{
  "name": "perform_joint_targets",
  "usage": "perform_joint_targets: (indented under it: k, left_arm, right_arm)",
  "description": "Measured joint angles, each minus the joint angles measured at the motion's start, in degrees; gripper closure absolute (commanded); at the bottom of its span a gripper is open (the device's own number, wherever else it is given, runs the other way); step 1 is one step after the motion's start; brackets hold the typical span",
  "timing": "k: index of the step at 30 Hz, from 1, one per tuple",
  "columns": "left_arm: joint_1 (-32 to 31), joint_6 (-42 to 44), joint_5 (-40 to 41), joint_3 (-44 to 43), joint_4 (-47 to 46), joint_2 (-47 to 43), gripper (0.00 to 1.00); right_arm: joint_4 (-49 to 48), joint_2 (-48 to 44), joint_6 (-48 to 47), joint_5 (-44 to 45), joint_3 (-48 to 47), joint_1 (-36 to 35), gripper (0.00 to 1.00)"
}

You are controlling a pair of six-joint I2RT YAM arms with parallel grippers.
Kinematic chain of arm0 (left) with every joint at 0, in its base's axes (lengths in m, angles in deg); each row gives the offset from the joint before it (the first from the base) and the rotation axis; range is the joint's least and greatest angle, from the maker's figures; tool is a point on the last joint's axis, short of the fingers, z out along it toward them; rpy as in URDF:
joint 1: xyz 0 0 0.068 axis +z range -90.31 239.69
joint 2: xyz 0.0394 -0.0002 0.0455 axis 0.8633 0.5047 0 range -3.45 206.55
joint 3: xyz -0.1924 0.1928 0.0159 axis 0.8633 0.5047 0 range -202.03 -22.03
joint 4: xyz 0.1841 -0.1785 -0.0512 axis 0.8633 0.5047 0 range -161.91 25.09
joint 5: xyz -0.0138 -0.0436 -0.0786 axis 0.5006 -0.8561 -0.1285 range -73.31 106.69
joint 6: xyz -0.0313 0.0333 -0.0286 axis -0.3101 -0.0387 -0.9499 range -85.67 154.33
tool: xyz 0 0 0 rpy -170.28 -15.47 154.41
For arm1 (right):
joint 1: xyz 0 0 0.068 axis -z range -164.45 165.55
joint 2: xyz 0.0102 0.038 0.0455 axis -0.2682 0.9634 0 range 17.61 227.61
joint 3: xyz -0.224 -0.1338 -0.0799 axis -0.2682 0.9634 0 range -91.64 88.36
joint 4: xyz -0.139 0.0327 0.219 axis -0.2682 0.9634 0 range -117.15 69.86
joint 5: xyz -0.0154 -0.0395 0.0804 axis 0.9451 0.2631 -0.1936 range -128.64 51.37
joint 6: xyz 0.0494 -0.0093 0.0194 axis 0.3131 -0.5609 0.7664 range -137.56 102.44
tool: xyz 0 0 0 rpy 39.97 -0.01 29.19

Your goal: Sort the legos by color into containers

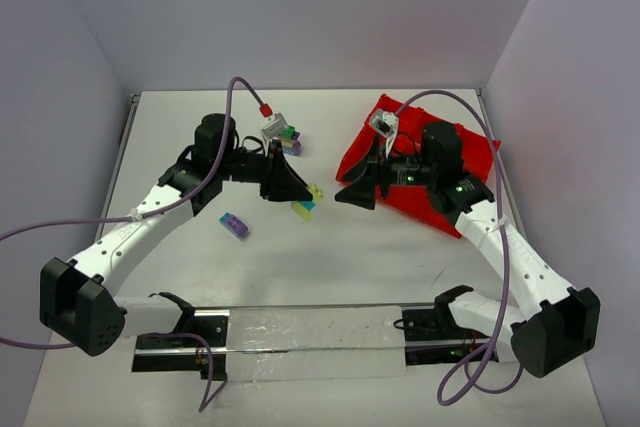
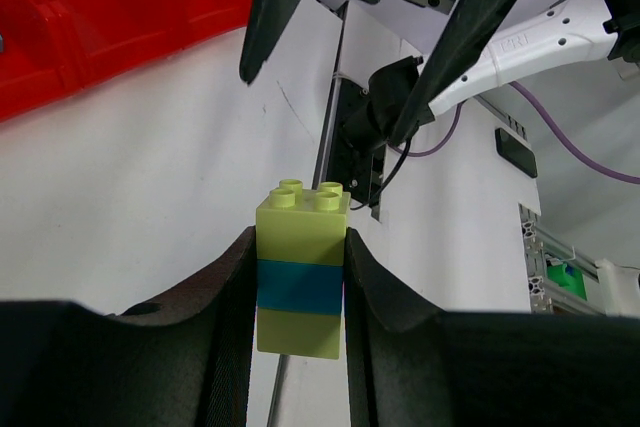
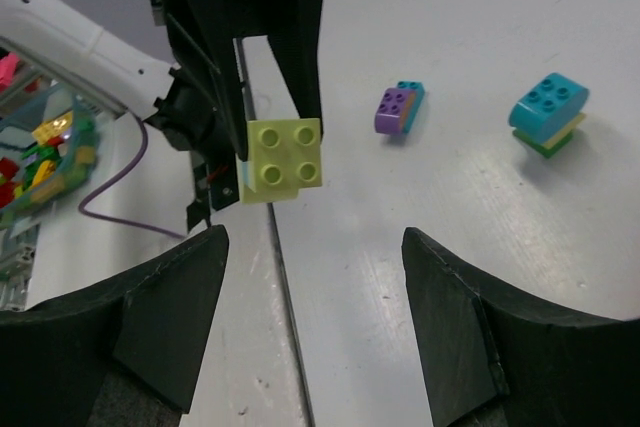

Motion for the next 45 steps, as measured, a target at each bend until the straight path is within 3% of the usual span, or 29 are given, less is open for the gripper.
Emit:
perform_joint_targets:
  k: [7, 29, 39, 42, 45]
  left_arm:
    - [0.00, -0.32, -0.71, -0.61, -0.22, 1.07, 1.00]
    - [0.00, -0.55, -1.40, -0.61, -0.98, 1.07, 1.00]
    - [0.16, -0.61, -2.39, -0.61, -1.38, 1.01, 1.00]
    - [0.28, -0.47, -2.42, -0.61, -1.48, 0.98, 1.00]
    - [0.34, -0.32, -2.39, -0.61, -1.49, 0.77, 0.96]
  right_arm:
    - [0.34, 3.60, 1.64, -1.94, -1.94, -3.28, 0.25]
    - [-5.83, 9.96, 10.34, -4.43, -2.21, -5.86, 0.47]
    - [-6.54, 10.32, 10.82, -4.64, -2.21, -6.94, 0.94]
    - [-6.94, 10.30, 11.01, -4.40, -2.21, -6.94, 1.00]
    - [-7.34, 10.30, 11.19, -4.14, -2.21, -6.94, 1.00]
